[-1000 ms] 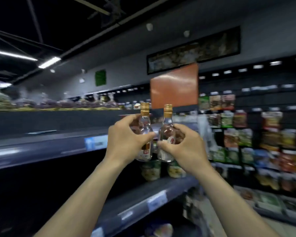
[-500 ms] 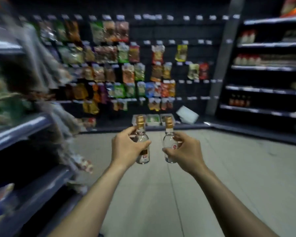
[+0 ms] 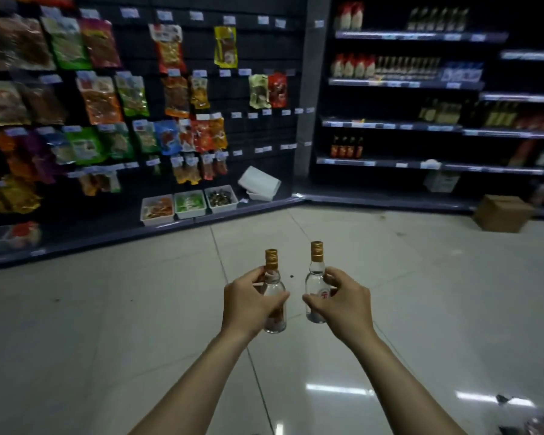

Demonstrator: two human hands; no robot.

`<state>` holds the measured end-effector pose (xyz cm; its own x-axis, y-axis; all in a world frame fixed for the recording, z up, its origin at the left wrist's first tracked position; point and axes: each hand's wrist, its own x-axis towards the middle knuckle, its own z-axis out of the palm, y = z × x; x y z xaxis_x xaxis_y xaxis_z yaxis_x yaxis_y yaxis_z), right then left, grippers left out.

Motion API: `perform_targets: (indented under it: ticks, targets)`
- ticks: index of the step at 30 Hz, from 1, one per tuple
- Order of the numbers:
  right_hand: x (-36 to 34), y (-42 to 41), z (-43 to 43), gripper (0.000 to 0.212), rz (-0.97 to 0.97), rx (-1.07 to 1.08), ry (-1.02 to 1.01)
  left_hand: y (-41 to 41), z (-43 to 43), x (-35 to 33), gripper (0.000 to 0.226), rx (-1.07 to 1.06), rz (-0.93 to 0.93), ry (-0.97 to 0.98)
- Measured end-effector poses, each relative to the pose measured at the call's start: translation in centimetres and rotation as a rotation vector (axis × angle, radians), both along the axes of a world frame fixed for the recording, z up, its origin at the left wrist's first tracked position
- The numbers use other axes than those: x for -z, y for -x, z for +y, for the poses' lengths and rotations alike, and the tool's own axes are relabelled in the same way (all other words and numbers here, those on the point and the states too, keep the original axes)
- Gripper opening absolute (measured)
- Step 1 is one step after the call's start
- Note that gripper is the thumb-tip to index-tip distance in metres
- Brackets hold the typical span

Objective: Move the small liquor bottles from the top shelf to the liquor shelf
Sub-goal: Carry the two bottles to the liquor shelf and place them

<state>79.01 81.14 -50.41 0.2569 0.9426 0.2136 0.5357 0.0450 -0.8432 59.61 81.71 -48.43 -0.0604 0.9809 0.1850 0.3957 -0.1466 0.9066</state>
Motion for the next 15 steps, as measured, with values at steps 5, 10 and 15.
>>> perform_targets:
  ticks: [5, 10, 15]
  targets:
    - [-1.5, -3.5, 9.7, 0.054, 0.012, 0.1, -0.027, -4.2, 11.8, 0.0, 0.033, 0.094, -0.078, 0.035]
    - [-2.5, -8.1, 18.1, 0.06, 0.006, 0.193, -0.054, -9.5, 22.3, -1.4, 0.038, 0.204, -0.019, -0.018]
    - [-1.6, -14.9, 26.0, 0.063, 0.01, 0.256, -0.034, -16.6, 31.9, -1.0, 0.042, 0.308, -0.007, -0.004]
